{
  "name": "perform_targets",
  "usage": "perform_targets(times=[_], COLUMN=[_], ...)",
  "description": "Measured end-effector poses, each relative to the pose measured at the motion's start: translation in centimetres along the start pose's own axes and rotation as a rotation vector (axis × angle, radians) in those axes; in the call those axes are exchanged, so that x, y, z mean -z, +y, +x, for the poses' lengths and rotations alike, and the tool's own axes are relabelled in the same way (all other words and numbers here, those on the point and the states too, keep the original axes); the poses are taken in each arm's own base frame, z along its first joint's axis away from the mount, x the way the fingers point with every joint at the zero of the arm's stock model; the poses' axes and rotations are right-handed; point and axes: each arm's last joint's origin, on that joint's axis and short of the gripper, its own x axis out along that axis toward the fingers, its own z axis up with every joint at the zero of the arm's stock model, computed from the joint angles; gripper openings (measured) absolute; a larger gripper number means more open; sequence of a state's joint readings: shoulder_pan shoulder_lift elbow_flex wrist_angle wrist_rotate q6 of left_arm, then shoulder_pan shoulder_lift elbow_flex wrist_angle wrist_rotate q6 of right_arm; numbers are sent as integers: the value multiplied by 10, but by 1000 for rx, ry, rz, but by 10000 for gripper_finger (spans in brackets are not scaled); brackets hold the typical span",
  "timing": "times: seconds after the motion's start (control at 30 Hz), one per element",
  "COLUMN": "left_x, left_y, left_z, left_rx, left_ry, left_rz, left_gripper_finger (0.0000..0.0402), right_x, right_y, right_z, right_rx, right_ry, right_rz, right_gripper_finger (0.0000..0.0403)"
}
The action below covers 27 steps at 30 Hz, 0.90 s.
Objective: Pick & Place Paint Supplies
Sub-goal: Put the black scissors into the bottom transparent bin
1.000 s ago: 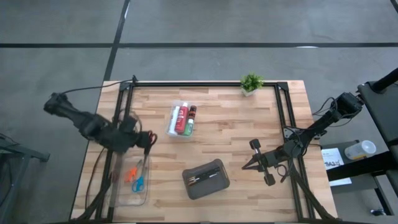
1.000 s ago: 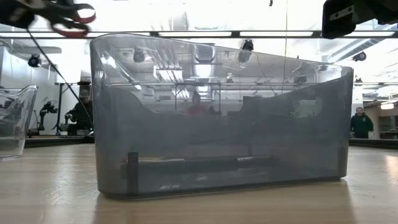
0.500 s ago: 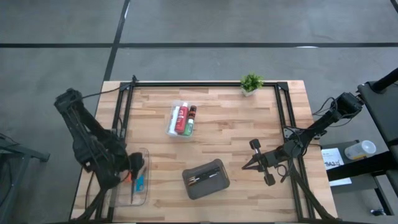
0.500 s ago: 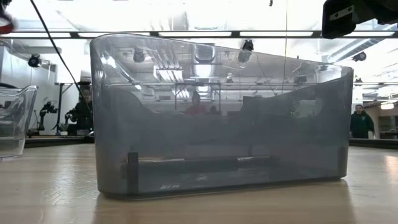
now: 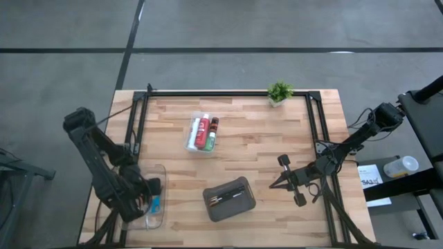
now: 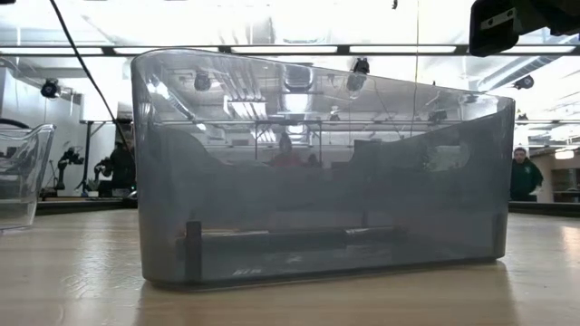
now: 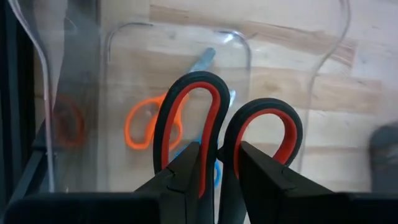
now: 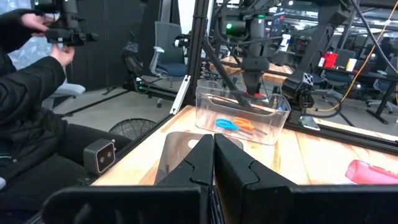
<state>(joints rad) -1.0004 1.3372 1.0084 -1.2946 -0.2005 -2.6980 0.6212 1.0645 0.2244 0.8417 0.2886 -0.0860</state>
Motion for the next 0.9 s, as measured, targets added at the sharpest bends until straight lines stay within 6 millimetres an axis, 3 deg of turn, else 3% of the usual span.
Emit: perform_targets(times=[0.33,0.63,0.9], left_x=[19,17,14], left_y=[-1,8,12], left_z=[27,60,71], left_rx=[-114,-125,-125], left_ry=[-86,-71,-70], left_rz=[18,20,20], left_gripper_finger=[99,99,99], right_x=[0,0,0], right_y=[0,0,0], right_z=[0,0,0], right_rx=[1,1,0], right_ry=[0,0,0], right_rz=[0,0,0], right_gripper_finger=[8,8,8])
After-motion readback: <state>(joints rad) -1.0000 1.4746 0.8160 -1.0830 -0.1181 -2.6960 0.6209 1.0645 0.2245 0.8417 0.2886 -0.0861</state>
